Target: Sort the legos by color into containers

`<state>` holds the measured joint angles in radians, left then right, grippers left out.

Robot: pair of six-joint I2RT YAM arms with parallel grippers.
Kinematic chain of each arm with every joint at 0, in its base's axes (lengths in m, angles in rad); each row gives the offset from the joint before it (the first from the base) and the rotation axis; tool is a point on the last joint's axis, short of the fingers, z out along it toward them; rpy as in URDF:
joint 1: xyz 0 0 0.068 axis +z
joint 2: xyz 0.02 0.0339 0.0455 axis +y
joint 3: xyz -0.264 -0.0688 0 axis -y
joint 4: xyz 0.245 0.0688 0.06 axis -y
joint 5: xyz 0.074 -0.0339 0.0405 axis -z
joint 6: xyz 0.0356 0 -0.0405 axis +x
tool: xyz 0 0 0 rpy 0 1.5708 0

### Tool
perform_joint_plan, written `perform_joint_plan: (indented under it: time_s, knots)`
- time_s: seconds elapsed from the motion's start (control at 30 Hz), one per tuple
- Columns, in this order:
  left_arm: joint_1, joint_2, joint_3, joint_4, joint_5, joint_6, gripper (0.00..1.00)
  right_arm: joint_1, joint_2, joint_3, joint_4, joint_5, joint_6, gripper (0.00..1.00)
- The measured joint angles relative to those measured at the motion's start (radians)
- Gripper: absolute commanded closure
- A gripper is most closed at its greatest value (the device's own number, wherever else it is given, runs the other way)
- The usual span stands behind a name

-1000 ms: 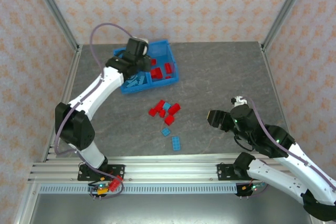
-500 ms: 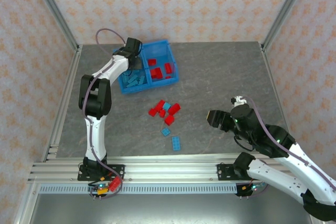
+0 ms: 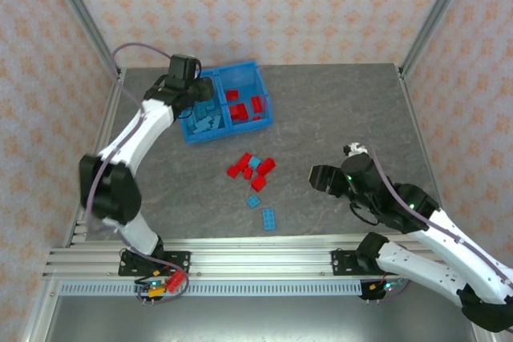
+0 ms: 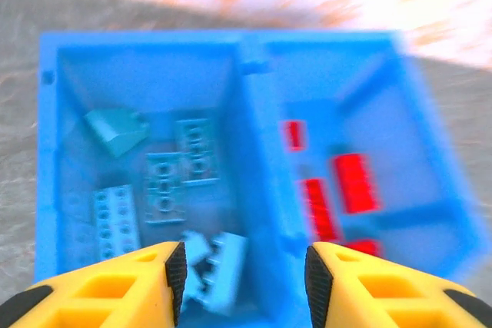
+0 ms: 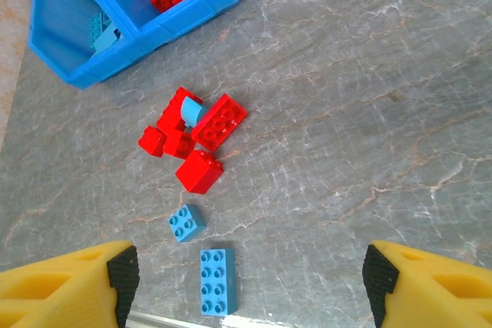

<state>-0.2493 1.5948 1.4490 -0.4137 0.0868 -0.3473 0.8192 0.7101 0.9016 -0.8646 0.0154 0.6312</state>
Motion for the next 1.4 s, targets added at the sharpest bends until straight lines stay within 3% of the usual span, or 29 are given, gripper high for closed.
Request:
perform_joint_plan:
  time_s: [0.1, 0.23, 0.37, 0.53, 0.63, 0.93, 1.4]
  knots:
    - [-0.151, -0.160, -0.074, 0.044, 0.002, -0.003, 0.54, 0.000, 0.042, 0.000, 0.034, -0.015, -0.003, 0.22]
    - [-0.330, -0.212, -0.172, 0.061, -0.002, 0.000, 0.54, 0.000, 0.092, 0.000, 0.059, -0.027, -0.007, 0.21]
    - [-0.418, -0.108, -0.256, 0.050, 0.011, 0.013, 0.54, 0.000, 0.098, 0.000, 0.073, -0.036, -0.007, 0.21]
    - [-0.518, 0.100, -0.237, 0.004, 0.023, 0.062, 0.51, 0.000, 0.093, 0.000, 0.076, -0.039, -0.007, 0.21]
    - [-0.543, 0.196, -0.200, -0.014, 0.013, 0.085, 0.47, 0.000, 0.077, 0.000, 0.076, -0.039, -0.006, 0.21]
    - [-0.536, 0.373, -0.093, -0.031, -0.031, 0.154, 0.48, 0.000, -0.014, -0.012, 0.055, -0.026, -0.002, 0.21]
    - [-0.600, 0.418, -0.103, -0.080, -0.070, 0.170, 0.48, 0.000, -0.014, -0.029, 0.050, -0.023, 0.001, 0.21]
